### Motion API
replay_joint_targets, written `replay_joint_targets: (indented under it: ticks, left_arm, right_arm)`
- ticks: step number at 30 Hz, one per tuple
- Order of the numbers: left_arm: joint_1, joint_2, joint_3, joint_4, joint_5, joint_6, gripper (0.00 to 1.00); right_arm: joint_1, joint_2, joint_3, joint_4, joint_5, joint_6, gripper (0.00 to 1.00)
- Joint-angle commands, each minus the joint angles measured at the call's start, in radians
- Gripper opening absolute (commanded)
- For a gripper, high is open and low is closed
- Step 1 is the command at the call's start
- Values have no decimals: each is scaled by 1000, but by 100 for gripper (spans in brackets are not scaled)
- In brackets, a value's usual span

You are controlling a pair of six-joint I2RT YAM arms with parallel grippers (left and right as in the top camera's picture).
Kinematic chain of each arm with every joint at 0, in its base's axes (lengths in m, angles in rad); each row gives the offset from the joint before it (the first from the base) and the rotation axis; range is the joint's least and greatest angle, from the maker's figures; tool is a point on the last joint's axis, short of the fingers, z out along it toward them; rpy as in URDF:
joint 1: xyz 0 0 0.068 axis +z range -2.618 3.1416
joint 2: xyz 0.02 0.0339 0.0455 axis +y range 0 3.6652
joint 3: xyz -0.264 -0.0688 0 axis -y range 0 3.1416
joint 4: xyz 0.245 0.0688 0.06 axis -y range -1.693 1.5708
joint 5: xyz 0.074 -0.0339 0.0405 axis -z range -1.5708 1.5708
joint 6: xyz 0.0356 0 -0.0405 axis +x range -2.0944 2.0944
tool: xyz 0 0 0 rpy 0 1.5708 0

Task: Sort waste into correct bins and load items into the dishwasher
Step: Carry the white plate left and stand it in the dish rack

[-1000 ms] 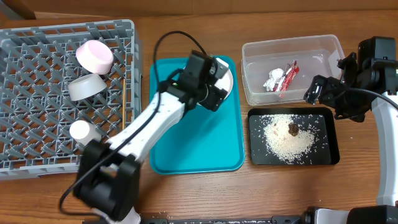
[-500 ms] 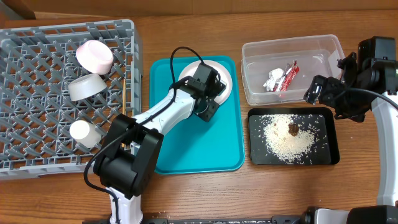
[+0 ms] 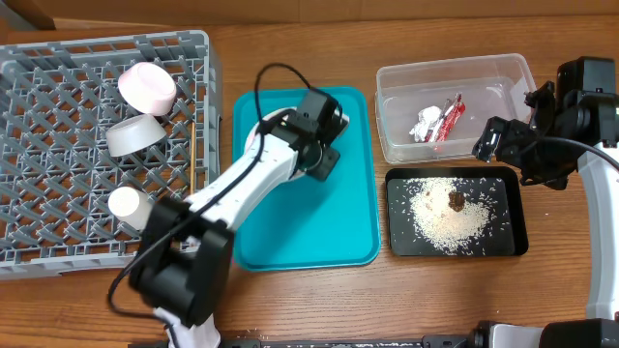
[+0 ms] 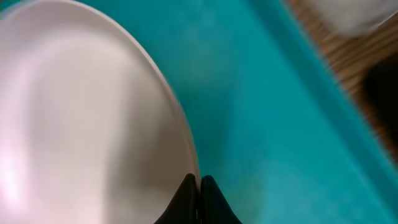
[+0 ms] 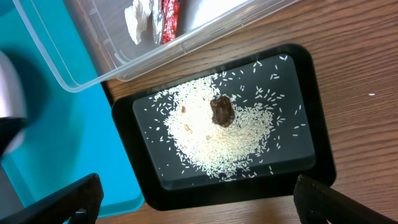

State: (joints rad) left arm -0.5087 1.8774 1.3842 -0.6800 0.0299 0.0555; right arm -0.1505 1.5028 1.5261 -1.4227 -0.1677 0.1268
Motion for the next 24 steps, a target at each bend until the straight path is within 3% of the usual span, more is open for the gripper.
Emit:
replay_joint_targets:
  ticks: [1,7,11,16,19,24]
  left_arm:
    - [29,-157,102,-29,11,-48,4]
    - [175,-294,128,-60,74,-135,4]
    - [308,-314,128,-64,272,-147,4]
    - [483,-295,128,-65,631,-148,4]
    - [571,-271,128,-75,755,-150,4]
    - [656,-225,127,-92,829,-149,4]
  right_arm:
    - [-2,-8,26,5,10,-1,100]
    - [-2,-8,26,5,10,-1,100]
    - [-2,-8,26,6,10,-1,100]
    - [-2,-8,26,6,10,-1,100]
    - [-2,-8,26,5,10,-1,100]
    - [-2,-8,26,3,10,-1,100]
